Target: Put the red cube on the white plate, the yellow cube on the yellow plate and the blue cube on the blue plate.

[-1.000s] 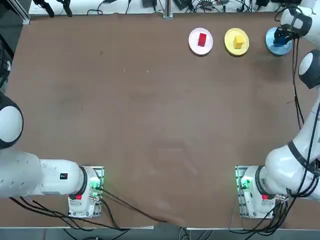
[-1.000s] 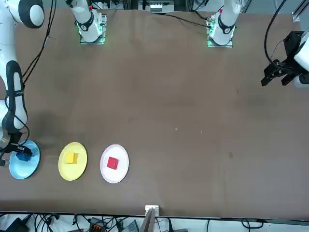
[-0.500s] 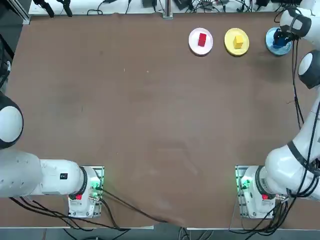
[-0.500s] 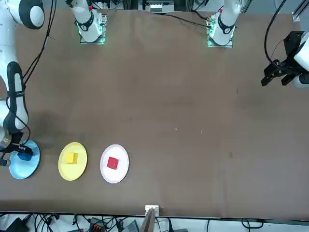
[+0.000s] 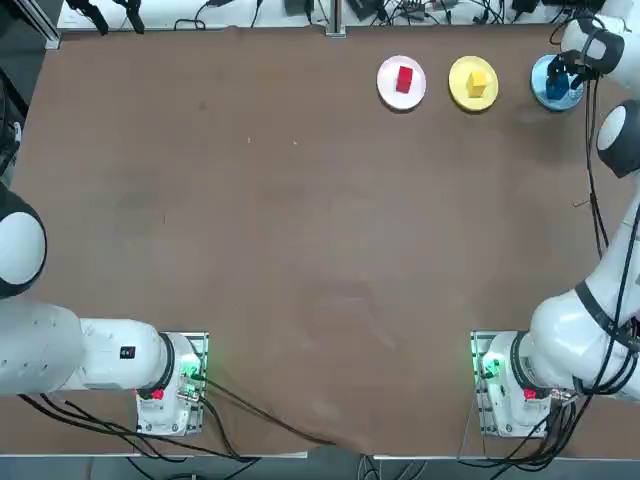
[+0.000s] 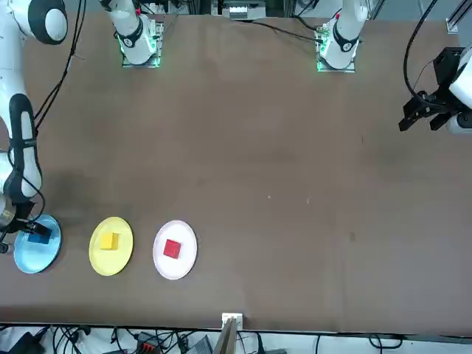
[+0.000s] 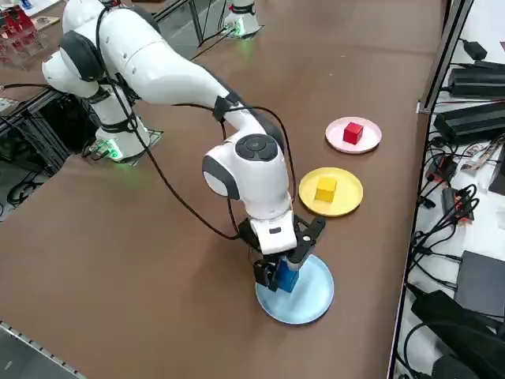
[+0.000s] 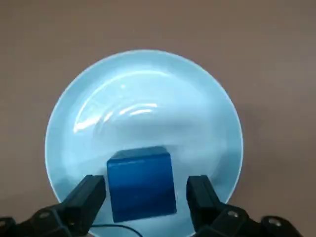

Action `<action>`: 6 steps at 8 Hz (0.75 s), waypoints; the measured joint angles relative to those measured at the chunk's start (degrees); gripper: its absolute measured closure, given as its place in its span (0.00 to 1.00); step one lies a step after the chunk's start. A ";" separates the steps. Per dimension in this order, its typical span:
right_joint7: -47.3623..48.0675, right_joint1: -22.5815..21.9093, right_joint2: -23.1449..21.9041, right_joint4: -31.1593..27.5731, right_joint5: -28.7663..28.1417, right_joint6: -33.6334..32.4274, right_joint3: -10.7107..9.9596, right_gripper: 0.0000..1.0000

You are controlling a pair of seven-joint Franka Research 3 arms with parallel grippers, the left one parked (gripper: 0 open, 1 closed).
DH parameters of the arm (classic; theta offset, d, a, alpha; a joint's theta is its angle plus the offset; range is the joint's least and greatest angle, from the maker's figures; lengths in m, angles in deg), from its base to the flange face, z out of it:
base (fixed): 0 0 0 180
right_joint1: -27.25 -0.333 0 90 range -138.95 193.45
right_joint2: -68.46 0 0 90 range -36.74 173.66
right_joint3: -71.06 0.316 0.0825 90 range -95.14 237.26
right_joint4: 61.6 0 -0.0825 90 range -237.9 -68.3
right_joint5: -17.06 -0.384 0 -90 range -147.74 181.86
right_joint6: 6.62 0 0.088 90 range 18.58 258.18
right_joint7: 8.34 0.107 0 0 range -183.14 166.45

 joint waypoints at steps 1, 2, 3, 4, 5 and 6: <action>-0.03 -0.05 -1.09 0.59 0.10 -0.02 0.03 0.00; -0.18 -0.13 -3.23 1.11 0.18 -1.60 0.07 0.00; -0.31 -0.26 -6.35 1.48 0.17 -6.31 0.28 0.00; -0.33 -0.50 -9.97 1.72 0.13 -12.91 0.69 0.00; -0.33 -1.07 -13.69 1.81 0.08 -20.14 1.10 0.00; -0.33 -2.33 -17.30 1.85 -0.24 -28.23 1.36 0.00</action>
